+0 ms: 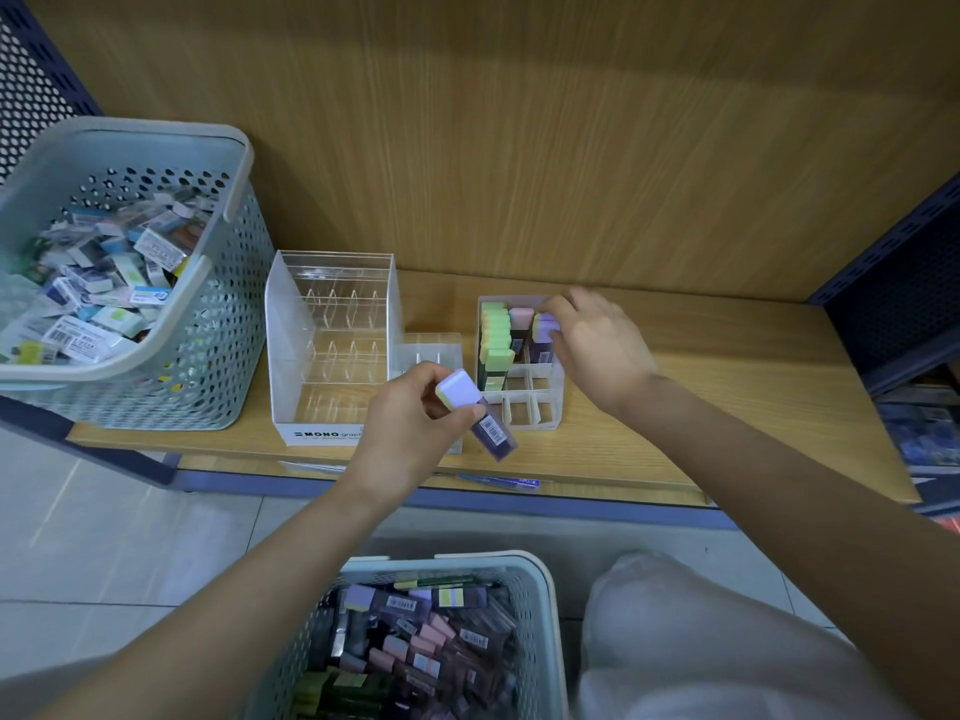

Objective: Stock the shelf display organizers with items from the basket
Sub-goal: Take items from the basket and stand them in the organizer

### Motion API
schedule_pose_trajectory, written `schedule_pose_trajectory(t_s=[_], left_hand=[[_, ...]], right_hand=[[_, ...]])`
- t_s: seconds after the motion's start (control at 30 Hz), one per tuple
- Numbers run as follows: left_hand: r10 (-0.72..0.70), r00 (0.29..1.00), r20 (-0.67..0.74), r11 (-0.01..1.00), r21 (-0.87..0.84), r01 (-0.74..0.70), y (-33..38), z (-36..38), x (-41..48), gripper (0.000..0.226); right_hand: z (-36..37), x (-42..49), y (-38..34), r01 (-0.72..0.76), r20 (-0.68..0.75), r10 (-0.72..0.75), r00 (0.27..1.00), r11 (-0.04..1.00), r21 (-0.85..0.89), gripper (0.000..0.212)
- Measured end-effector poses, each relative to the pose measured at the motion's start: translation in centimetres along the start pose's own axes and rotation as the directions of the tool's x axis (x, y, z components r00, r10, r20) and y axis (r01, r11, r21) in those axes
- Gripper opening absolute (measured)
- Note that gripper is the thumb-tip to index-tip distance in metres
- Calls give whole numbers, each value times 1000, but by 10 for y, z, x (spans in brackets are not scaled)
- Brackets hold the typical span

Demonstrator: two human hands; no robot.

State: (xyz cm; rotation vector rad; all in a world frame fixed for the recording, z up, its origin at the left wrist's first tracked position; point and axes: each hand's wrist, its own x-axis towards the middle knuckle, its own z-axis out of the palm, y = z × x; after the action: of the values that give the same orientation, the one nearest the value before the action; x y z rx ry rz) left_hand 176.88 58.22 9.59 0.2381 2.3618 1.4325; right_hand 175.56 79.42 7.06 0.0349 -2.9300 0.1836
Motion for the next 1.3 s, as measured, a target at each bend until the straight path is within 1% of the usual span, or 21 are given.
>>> schedule_pose_trajectory(t_s=[0.03,0.07,0.1,0.13,0.17,0.2,0.23,0.3,0.37,0.43,0.5,0.57,0.63,0.67,0.73,0.83,0.9,1.0,1.1,1.3], left_hand=[[10,1000,-13,1000,9,-10,0,0,1,17],[28,999,-24,1000,12,-28,1,0,2,17],[58,998,-33,998,17,-58,2,0,2,17],[96,995,-39,995,27,-95,5,-1,1,17],[136,990,-42,990,44,-134,7,-1,1,16],[175,984,-42,983,66,-172,10,0,1,14],[209,977,-42,975,90,-205,12,0,2,12],[249,968,-36,964,108,-244,16,3,3,12],[253,967,-31,966,65,-251,18,7,4,25],[255,966,-34,966,36,-254,22,10,5,34],[287,958,-23,957,43,-286,23,12,9,26],[345,939,4,932,118,-343,22,14,18,14],[386,921,43,889,249,-384,16,14,31,8],[397,916,60,865,310,-395,13,15,39,10],[411,907,91,814,411,-410,8,15,56,19],[392,904,169,713,566,-414,5,18,75,36],[366,904,220,664,620,-419,1,21,84,44],[363,899,245,669,603,-434,-5,26,88,45],[391,893,224,691,570,-445,-12,30,89,44],[425,881,210,686,560,-464,-18,31,90,44]], right_hand=[[-5,-4,-7,-9,-24,12,1000,990,143,34],[-11,-8,-15,-22,-15,28,999,944,331,33],[-19,-12,-24,-38,29,27,999,856,515,34],[-28,-17,-33,-69,104,-1,995,749,658,38],[-37,-23,-41,-103,183,-53,982,661,743,42],[-44,-27,-48,-124,238,-108,965,613,781,44],[-50,-30,-54,-124,257,-144,956,596,793,42],[-57,-33,-59,-109,228,-133,964,587,802,32],[-60,-33,-57,-121,190,-57,980,588,800,23],[-61,-32,-49,-148,173,20,985,619,772,18],[-64,-29,-38,-130,102,82,991,696,706,16],[-68,-24,-25,-102,-5,134,991,780,618,17],[-70,-19,-14,-111,-75,188,979,807,580,17],[-69,-17,-9,-127,-89,216,972,810,573,15],[-61,-13,-2,-159,-79,241,967,819,551,13],[-43,-8,6,-177,7,198,980,859,480,13],[-31,-5,12,-186,70,172,983,887,422,13],[-18,-1,16,-183,127,146,981,917,355,14],[-17,5,15,-165,142,123,982,924,345,16],[-19,11,11,-145,185,88,979,934,325,16]])
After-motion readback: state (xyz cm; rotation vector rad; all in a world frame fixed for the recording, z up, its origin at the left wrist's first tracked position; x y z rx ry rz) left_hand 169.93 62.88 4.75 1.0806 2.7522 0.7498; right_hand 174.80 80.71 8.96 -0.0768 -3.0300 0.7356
